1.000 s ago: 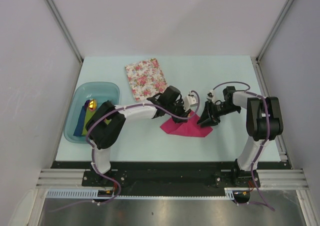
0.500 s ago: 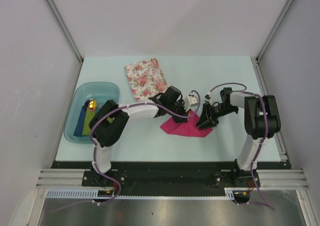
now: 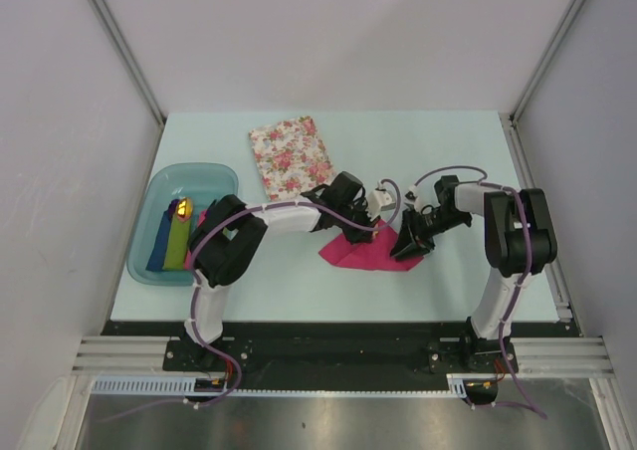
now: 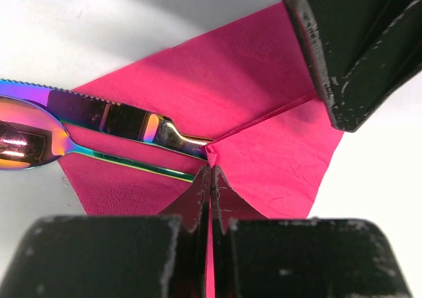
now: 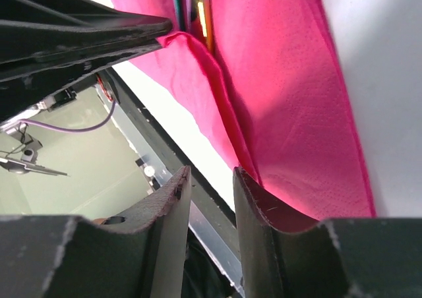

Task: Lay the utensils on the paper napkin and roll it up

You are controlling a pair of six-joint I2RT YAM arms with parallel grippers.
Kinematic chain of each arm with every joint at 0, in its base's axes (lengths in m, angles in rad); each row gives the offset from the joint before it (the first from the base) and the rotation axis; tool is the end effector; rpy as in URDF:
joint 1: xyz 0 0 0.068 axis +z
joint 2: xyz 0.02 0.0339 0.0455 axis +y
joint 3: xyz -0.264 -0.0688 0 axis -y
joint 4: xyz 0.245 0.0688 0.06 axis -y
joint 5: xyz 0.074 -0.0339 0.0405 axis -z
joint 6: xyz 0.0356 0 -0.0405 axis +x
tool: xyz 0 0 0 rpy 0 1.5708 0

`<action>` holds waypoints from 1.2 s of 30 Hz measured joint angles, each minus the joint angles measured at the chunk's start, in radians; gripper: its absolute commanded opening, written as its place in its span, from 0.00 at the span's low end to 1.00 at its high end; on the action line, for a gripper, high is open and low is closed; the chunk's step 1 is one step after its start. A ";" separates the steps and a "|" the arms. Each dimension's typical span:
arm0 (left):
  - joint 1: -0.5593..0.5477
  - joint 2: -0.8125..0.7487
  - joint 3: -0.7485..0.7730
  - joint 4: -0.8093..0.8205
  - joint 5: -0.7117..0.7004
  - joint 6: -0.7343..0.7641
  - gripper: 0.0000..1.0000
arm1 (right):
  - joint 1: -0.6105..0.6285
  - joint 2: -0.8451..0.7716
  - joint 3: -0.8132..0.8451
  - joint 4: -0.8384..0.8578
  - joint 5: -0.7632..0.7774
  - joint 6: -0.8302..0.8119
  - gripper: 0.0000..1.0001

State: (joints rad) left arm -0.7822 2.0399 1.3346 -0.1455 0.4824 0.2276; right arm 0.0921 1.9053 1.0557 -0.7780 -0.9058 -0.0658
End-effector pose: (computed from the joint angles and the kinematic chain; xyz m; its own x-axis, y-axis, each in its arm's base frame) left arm 0.2965 -0.3179 0.1565 -0.3297 0.6094 -0.7211 0.9400 0.2826 -0.1910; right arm 0.3042 0.0562 0.1227 -0.9912 -0.1323 0.0050 -0.0776 0.6112 0.7877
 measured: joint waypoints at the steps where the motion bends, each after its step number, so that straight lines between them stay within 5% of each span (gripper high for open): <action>1: 0.000 0.002 0.000 0.000 -0.001 0.000 0.00 | 0.000 -0.005 -0.001 0.001 0.000 0.004 0.36; 14: 0.000 0.006 0.000 0.000 -0.009 0.000 0.04 | 0.083 -0.048 -0.009 0.059 -0.019 0.033 0.25; 21: 0.013 -0.003 -0.006 -0.001 -0.004 -0.029 0.27 | 0.081 0.035 -0.013 0.082 -0.005 0.039 0.18; 31: 0.071 -0.291 -0.182 -0.016 0.127 -0.184 0.21 | 0.082 0.038 -0.014 0.104 0.026 0.051 0.18; 36: 0.065 -0.290 -0.233 0.012 0.212 -0.292 0.18 | 0.082 0.038 -0.017 0.112 0.035 0.056 0.18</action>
State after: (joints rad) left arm -0.7170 1.7500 1.1015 -0.1337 0.6941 -0.0643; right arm 0.1738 1.9434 1.0386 -0.6662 -0.8711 -0.0101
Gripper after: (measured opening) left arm 0.186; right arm 0.184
